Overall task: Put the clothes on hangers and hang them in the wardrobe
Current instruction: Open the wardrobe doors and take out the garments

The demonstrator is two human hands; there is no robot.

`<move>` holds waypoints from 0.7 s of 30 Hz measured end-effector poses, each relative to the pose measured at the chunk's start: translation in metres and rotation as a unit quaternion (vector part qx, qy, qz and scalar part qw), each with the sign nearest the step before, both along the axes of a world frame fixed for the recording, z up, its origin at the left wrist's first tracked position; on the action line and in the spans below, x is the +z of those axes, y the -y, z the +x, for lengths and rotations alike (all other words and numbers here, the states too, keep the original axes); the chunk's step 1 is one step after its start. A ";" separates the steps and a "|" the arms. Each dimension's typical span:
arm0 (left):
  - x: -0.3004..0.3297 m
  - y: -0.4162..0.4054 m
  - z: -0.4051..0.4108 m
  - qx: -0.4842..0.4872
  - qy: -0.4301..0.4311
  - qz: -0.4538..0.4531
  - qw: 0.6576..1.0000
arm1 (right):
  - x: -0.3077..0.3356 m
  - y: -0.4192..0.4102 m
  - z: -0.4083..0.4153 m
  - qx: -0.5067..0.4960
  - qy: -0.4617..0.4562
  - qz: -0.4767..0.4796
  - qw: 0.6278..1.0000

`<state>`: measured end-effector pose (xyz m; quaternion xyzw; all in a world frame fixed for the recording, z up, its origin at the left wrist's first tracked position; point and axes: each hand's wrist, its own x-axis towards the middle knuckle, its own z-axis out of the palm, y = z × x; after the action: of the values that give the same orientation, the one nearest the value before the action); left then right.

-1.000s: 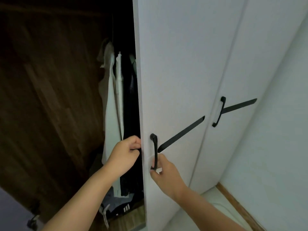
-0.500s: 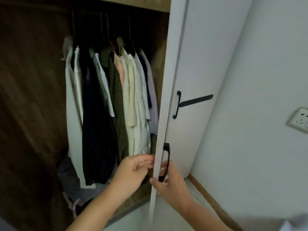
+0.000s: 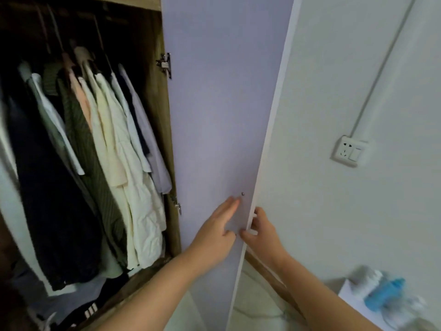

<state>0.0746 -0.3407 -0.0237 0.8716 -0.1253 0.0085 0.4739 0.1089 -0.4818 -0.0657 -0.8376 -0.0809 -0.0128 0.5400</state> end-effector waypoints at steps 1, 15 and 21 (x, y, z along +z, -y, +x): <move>0.000 0.007 0.008 -0.010 0.003 0.016 1.000 | 0.002 0.007 0.005 -0.001 -0.003 0.001 1.000; -0.002 0.041 0.068 -0.068 -0.007 0.100 0.993 | 0.010 0.046 0.053 -0.026 -0.041 -0.020 0.999; -0.018 0.000 0.064 -0.009 -0.032 0.112 0.993 | 0.002 0.030 0.040 -0.097 -0.073 -0.161 0.979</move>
<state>0.1387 -0.3408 -0.0413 0.9178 -0.1176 -0.0377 0.3773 0.1487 -0.5119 -0.0637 -0.9163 0.0396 0.0095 0.3985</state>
